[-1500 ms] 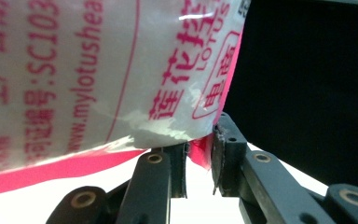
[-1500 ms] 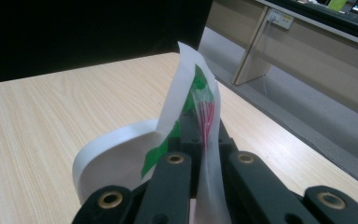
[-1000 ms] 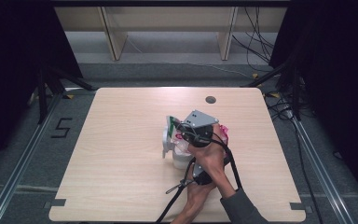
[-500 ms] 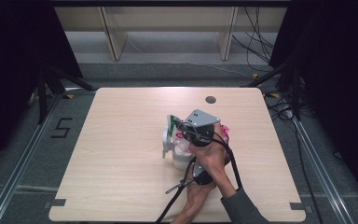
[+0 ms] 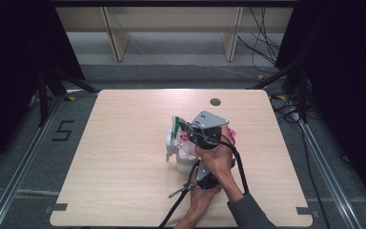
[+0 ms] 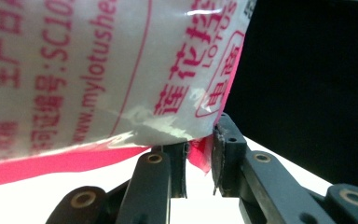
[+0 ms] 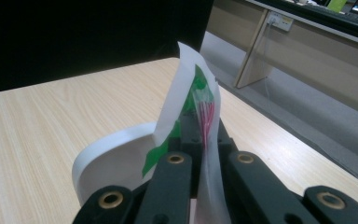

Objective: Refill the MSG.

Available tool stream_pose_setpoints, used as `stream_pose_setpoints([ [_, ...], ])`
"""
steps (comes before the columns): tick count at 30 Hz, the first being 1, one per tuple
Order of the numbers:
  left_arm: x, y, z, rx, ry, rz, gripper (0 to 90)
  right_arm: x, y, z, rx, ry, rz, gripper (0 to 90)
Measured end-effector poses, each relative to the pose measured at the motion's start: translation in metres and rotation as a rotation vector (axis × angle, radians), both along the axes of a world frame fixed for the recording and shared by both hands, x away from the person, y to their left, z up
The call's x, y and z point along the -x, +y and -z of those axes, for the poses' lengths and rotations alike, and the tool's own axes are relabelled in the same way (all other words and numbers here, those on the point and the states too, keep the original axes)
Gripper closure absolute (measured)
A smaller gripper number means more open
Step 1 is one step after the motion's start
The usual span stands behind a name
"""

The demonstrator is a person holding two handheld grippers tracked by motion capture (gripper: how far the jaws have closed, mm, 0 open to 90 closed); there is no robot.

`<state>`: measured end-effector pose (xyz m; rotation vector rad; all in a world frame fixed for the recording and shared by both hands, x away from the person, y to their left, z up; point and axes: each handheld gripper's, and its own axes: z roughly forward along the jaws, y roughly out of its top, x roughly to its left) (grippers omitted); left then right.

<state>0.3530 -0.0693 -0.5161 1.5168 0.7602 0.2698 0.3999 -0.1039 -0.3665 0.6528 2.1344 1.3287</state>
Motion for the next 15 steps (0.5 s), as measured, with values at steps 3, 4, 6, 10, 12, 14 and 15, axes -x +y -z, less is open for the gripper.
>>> stream_pose_setpoints([
  [3, -0.001, 0.0, 0.001, -0.003, -0.011, 0.011, 77.1, 0.0, -0.003, -0.001, -0.02, 0.012, 0.004, 90.0],
  [4, 0.0, 0.001, 0.0, -0.01, -0.006, 0.017, 76.9, 0.003, -0.003, -0.001, -0.045, 0.056, 0.006, 90.0],
  [6, 0.0, 0.001, 0.001, -0.009, -0.003, 0.012, 76.7, 0.001, -0.006, -0.003, -0.05, 0.038, -0.01, 90.0],
  [10, 0.001, 0.004, 0.0, -0.028, -0.002, 0.021, 76.0, 0.003, -0.011, -0.006, -0.082, 0.049, -0.018, 90.0],
  [12, 0.001, 0.004, 0.0, -0.031, 0.001, 0.018, 75.8, 0.002, -0.013, -0.007, -0.102, 0.059, -0.024, 90.0],
  [14, 0.002, 0.005, 0.0, -0.035, 0.01, 0.018, 75.3, 0.002, -0.014, -0.007, -0.114, 0.048, -0.029, 90.0],
  [15, 0.002, 0.006, 0.0, -0.049, 0.005, 0.019, 75.0, 0.002, -0.016, -0.007, -0.107, 0.049, -0.025, 90.0],
])
